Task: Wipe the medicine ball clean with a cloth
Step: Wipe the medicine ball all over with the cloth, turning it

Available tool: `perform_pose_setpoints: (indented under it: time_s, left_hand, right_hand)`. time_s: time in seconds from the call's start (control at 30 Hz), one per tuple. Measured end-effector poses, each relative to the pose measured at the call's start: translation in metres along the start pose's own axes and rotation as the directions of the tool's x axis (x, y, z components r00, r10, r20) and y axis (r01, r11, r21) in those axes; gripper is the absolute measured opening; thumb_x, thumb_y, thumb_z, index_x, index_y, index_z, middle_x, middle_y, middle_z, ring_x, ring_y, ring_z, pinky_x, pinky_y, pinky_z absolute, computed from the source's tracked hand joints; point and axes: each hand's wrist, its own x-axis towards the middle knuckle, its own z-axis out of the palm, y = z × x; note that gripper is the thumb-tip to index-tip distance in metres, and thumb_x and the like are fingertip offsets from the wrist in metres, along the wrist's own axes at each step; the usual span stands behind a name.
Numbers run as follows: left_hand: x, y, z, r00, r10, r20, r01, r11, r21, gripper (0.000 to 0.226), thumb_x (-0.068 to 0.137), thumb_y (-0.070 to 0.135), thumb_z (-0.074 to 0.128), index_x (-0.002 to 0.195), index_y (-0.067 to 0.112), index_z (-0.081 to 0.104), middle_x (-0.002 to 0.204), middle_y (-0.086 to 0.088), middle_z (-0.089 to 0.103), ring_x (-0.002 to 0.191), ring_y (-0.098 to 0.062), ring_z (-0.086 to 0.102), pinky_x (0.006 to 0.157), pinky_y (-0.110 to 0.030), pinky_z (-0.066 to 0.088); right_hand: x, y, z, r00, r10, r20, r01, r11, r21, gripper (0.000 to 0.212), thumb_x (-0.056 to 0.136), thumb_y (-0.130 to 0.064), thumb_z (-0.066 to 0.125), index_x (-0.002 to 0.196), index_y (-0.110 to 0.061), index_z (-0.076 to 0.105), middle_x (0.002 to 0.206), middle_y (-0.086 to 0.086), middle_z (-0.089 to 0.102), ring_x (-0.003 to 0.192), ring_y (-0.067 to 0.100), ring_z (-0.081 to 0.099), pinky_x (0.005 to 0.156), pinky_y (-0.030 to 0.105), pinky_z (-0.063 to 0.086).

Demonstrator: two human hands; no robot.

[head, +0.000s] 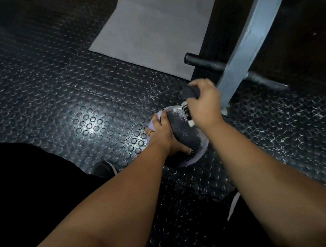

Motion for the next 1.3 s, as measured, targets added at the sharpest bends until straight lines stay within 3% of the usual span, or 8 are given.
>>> perform_pose_setpoints:
  time_s: [0.2, 0.4, 0.57, 0.73, 0.83, 1.03, 1.2, 1.3]
  left_hand:
    - [0.007, -0.001, -0.002, 0.999, -0.033, 0.000, 0.033, 0.997, -0.063, 0.160, 0.042, 0.046, 0.100, 0.154, 0.039, -0.015, 0.164, 0.004, -0.021, 0.149, -0.049, 0.001, 0.112, -0.067, 0.029]
    - [0.004, -0.003, -0.007, 1.000, -0.020, -0.009, 0.019, 0.995, -0.096, 0.157, 0.046, 0.045, 0.099, 0.156, 0.036, -0.014, 0.164, 0.001, -0.019, 0.148, -0.047, 0.006, 0.114, -0.063, 0.028]
    - [0.003, -0.003, -0.008, 1.000, -0.016, -0.004, 0.015, 0.994, -0.111, 0.158, 0.045, 0.044, 0.099, 0.156, 0.037, -0.014, 0.164, 0.002, -0.020, 0.149, -0.047, 0.004, 0.114, -0.064, 0.027]
    - [0.012, -0.008, -0.002, 1.000, -0.022, -0.013, 0.021, 0.994, -0.106, 0.147, 0.057, 0.044, 0.094, 0.155, 0.038, -0.016, 0.164, 0.003, -0.021, 0.149, -0.048, -0.005, 0.116, -0.066, 0.021]
    - [0.016, -0.010, 0.000, 0.998, -0.001, -0.058, -0.005, 0.996, -0.094, 0.117, 0.081, 0.037, 0.077, 0.156, 0.036, -0.012, 0.164, -0.002, -0.020, 0.148, -0.051, 0.000, 0.118, -0.061, 0.020]
    - [0.014, -0.013, 0.001, 1.000, -0.016, 0.003, 0.016, 0.995, -0.102, 0.136, 0.067, 0.033, 0.088, 0.154, 0.039, -0.016, 0.162, 0.005, -0.025, 0.147, -0.051, -0.005, 0.117, -0.064, 0.019]
    - [0.012, -0.006, 0.000, 1.000, -0.018, -0.007, 0.018, 0.997, -0.075, 0.140, 0.065, 0.037, 0.091, 0.154, 0.036, -0.017, 0.163, 0.000, -0.024, 0.147, -0.051, -0.006, 0.118, -0.063, 0.020]
    - [0.010, -0.003, -0.001, 1.000, -0.029, -0.002, 0.029, 0.997, -0.078, 0.149, 0.057, 0.041, 0.095, 0.155, 0.034, -0.017, 0.163, -0.001, -0.022, 0.148, -0.049, -0.008, 0.118, -0.062, 0.019]
  right_hand:
    - [0.002, 0.010, -0.038, 0.912, 0.410, 0.022, -0.410, 0.909, 0.078, 0.041, 0.069, -0.015, 0.076, 0.089, -0.017, 0.041, 0.079, -0.001, 0.051, 0.064, 0.012, 0.048, 0.049, 0.022, 0.038]
    - [-0.024, 0.033, -0.035, 0.830, 0.551, -0.083, -0.535, 0.830, 0.157, 0.017, 0.077, -0.025, 0.066, 0.088, -0.016, 0.058, 0.086, 0.005, 0.064, 0.076, 0.022, 0.060, 0.064, 0.029, 0.046]
    - [-0.041, 0.021, -0.022, 0.888, 0.277, -0.366, -0.277, 0.959, 0.054, 0.023, 0.081, -0.013, 0.065, 0.095, -0.010, 0.048, 0.099, 0.009, 0.050, 0.081, 0.018, 0.048, 0.065, 0.017, 0.030]
    - [-0.068, 0.022, 0.009, 0.998, 0.038, 0.051, -0.022, 0.956, -0.292, 0.023, 0.080, -0.016, 0.065, 0.096, -0.013, 0.050, 0.106, 0.003, 0.045, 0.100, 0.021, 0.045, 0.080, 0.031, 0.044]
    - [-0.084, 0.029, 0.019, 0.966, -0.081, 0.245, 0.165, 0.925, -0.343, 0.026, 0.077, -0.010, 0.061, 0.102, -0.008, 0.063, 0.108, 0.005, 0.051, 0.101, 0.022, 0.043, 0.087, 0.038, 0.047]
    - [-0.090, 0.040, 0.002, 0.878, -0.171, 0.448, 0.298, 0.926, -0.231, 0.043, 0.064, 0.012, 0.058, 0.102, -0.004, 0.065, 0.106, 0.004, 0.050, 0.101, 0.023, 0.042, 0.086, 0.035, 0.049]
    - [-0.078, 0.050, 0.001, 0.868, -0.210, 0.449, 0.355, 0.896, -0.267, 0.038, 0.069, 0.008, 0.066, 0.104, -0.005, 0.067, 0.104, 0.004, 0.052, 0.100, 0.023, 0.043, 0.086, 0.030, 0.047]
    - [-0.068, 0.050, 0.009, 0.949, -0.101, 0.297, 0.181, 0.950, -0.253, 0.039, 0.071, 0.009, 0.061, 0.108, -0.004, 0.066, 0.107, 0.006, 0.052, 0.102, 0.023, 0.042, 0.091, 0.023, 0.039]
